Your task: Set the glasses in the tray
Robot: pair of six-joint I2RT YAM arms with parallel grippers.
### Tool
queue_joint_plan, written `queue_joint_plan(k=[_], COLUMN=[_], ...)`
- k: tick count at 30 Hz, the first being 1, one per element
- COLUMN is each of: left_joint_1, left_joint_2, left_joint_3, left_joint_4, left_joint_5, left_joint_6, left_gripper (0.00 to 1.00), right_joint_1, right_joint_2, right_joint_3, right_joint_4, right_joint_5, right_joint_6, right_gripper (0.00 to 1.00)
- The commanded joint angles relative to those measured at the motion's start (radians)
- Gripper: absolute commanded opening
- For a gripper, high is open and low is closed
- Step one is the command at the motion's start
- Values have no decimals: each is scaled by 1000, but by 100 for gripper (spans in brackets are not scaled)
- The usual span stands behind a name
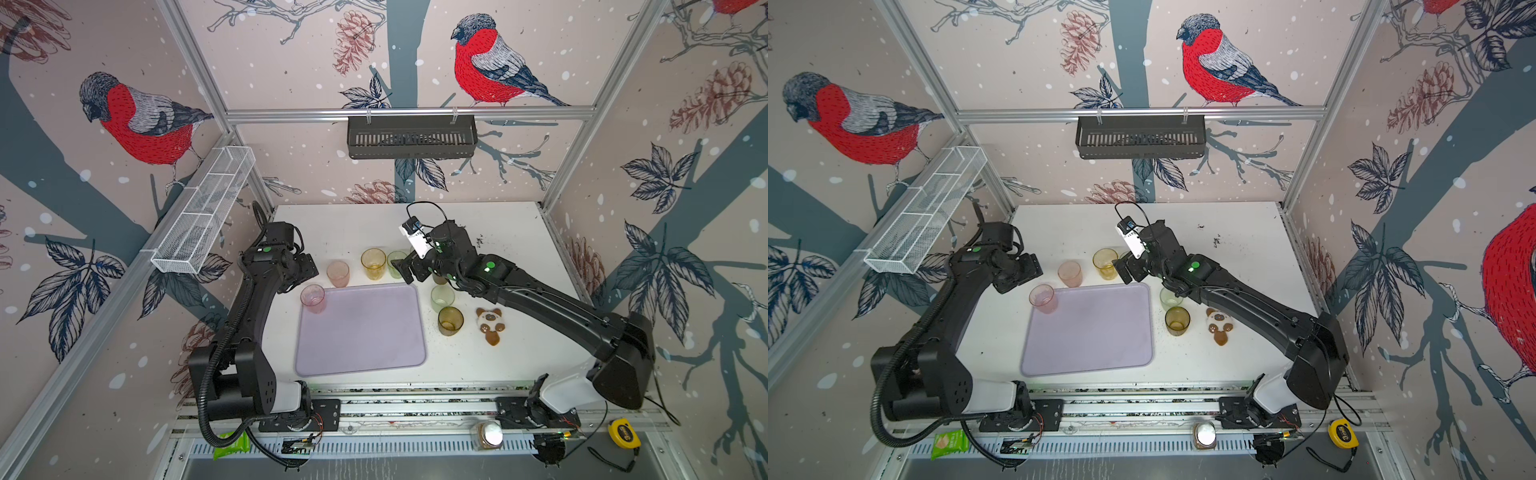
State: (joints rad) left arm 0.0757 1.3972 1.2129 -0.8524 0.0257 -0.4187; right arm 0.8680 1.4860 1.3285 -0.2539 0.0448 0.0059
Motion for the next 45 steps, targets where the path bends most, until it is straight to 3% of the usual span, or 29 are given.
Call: queue_joint_plan(k=[1, 15, 45], left_joint_1=[-2, -70, -131], left_joint_2=[17, 163, 380], left_joint_3=[42, 151, 162], left_joint_4=[-43, -27, 71], left_joint_5=[23, 62, 16], left_joint_6=[21, 53, 56], left_gripper=[76, 69, 45], right_joint_1=[-2, -1, -7], right_joint_2=[-4, -25, -40], right_joint_3=[3, -25, -48], right_joint_4=[-1, 24, 28], right_joint_5=[5, 15, 25], right_joint_6=[22, 59, 66], right_gripper=[100, 100, 100])
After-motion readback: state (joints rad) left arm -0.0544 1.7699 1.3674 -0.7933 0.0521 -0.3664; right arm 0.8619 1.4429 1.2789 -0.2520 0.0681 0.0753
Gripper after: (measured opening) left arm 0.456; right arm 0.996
